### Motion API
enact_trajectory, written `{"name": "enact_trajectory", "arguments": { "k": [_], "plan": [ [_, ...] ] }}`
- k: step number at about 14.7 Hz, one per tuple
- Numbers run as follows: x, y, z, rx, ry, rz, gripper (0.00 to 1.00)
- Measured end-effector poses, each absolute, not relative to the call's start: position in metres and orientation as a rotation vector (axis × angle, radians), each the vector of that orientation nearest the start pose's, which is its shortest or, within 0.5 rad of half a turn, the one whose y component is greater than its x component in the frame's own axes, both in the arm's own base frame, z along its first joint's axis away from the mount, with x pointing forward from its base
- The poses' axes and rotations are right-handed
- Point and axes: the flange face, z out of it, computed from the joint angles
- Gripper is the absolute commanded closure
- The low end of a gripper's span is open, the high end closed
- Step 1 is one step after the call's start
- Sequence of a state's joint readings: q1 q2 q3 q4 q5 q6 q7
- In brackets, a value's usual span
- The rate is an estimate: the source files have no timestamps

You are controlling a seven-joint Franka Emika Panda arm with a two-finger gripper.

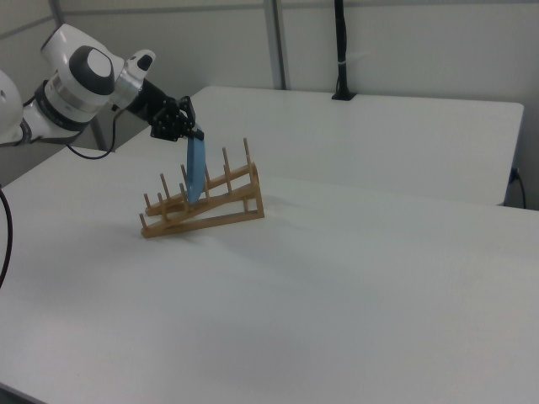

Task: Pick plate from plate rack
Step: 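Lift the blue plate up out of the rack slots, then carry the plate away from the rack and lower it flat onto the table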

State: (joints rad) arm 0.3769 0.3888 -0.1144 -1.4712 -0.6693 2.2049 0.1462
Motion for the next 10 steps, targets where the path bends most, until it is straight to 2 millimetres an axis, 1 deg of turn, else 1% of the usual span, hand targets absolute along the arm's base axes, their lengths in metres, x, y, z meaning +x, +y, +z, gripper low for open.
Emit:
{"name": "enact_trajectory", "arguments": {
  "k": [4,7,10],
  "plan": [
    [0.684,0.177,0.524,2.441,0.547,0.641,1.00],
    [0.684,0.174,0.552,2.431,0.521,0.702,1.00],
    [0.683,0.159,0.586,2.426,0.447,0.772,1.00]
  ]
}}
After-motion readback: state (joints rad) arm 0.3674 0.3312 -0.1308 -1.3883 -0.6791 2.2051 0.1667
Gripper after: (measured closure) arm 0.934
